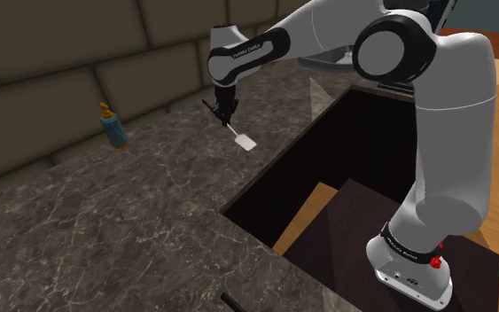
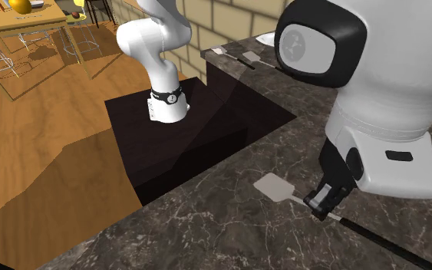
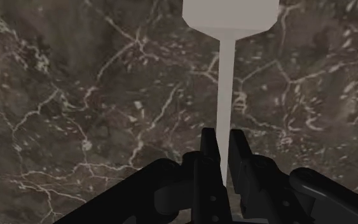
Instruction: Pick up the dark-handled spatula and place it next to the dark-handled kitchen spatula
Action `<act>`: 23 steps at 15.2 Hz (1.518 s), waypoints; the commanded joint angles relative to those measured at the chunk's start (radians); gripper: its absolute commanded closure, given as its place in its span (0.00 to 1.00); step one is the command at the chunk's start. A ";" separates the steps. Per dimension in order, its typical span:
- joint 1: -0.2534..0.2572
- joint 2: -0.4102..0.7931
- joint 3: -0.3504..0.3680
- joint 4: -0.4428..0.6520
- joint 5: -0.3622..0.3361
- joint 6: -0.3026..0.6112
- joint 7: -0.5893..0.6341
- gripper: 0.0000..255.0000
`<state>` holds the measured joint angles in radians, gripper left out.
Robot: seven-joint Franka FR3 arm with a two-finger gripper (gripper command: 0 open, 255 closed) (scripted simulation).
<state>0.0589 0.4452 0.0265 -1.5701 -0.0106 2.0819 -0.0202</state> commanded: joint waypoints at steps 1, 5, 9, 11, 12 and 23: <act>-0.001 -0.010 0.000 0.012 0.000 -0.023 -0.001 1.00; -0.001 -0.024 0.000 0.044 0.001 -0.069 -0.001 1.00; 0.045 -0.126 0.019 -0.108 -0.008 -0.018 0.068 1.00; 0.068 -0.171 0.031 -0.173 -0.012 0.001 0.105 1.00; 0.080 -0.192 0.037 -0.203 -0.014 0.010 0.124 1.00; 0.206 -0.372 0.128 -0.446 -0.027 0.069 0.351 1.00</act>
<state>0.2554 0.0831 0.1471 -1.9978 -0.0367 2.1437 0.3118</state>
